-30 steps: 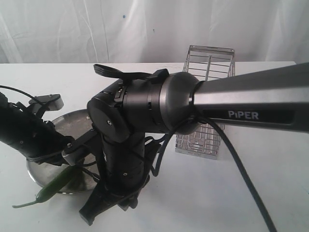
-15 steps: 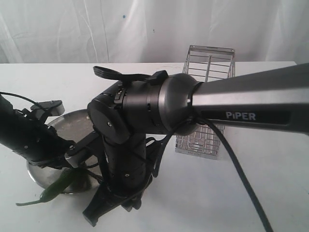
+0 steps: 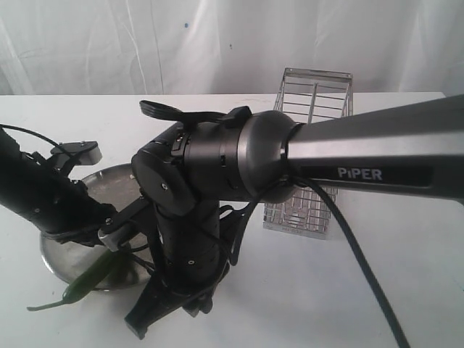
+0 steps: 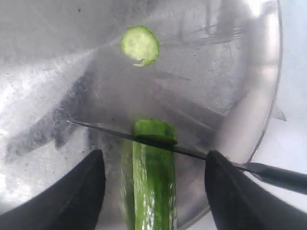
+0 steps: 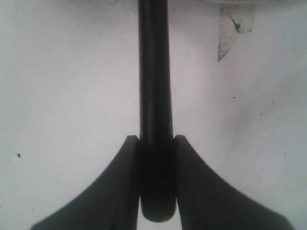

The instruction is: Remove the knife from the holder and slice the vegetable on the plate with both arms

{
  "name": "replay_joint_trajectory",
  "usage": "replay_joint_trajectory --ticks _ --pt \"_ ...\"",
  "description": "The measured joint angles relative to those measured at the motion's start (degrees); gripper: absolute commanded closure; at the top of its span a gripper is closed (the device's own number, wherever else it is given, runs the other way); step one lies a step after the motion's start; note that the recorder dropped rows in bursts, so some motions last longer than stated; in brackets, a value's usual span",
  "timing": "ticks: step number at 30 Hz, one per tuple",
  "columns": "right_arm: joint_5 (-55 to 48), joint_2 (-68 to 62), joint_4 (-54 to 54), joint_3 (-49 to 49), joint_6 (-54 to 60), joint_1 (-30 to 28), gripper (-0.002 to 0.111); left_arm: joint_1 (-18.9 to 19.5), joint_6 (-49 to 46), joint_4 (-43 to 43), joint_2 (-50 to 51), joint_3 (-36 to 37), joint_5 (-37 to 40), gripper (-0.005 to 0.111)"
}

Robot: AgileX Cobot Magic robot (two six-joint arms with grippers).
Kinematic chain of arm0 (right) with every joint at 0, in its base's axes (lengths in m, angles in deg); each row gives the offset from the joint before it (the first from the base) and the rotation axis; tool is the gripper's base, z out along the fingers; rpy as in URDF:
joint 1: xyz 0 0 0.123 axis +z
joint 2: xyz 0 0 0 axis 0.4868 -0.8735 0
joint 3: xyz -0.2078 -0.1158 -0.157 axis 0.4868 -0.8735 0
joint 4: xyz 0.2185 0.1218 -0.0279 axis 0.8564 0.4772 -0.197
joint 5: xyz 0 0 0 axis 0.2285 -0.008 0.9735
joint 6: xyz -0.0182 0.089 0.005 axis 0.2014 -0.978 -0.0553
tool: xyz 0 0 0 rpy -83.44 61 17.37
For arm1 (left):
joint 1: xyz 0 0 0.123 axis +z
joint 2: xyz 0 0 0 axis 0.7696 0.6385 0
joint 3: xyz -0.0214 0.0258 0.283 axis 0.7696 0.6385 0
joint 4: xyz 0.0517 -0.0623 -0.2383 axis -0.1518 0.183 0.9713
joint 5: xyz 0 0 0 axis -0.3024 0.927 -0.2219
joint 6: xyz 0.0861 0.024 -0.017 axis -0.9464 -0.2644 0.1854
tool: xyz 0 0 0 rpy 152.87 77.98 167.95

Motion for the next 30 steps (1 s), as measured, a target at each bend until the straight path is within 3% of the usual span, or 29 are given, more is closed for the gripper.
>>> replay_joint_trajectory --ticks 19,30 --pt "1.13 0.00 0.38 0.00 0.00 0.00 0.108 0.00 3.37 -4.07 -1.49 3.77 -0.30 0.044" --pt "1.46 0.00 1.34 0.00 0.00 0.00 0.108 -0.09 16.30 -14.32 -1.94 3.77 -2.96 0.049"
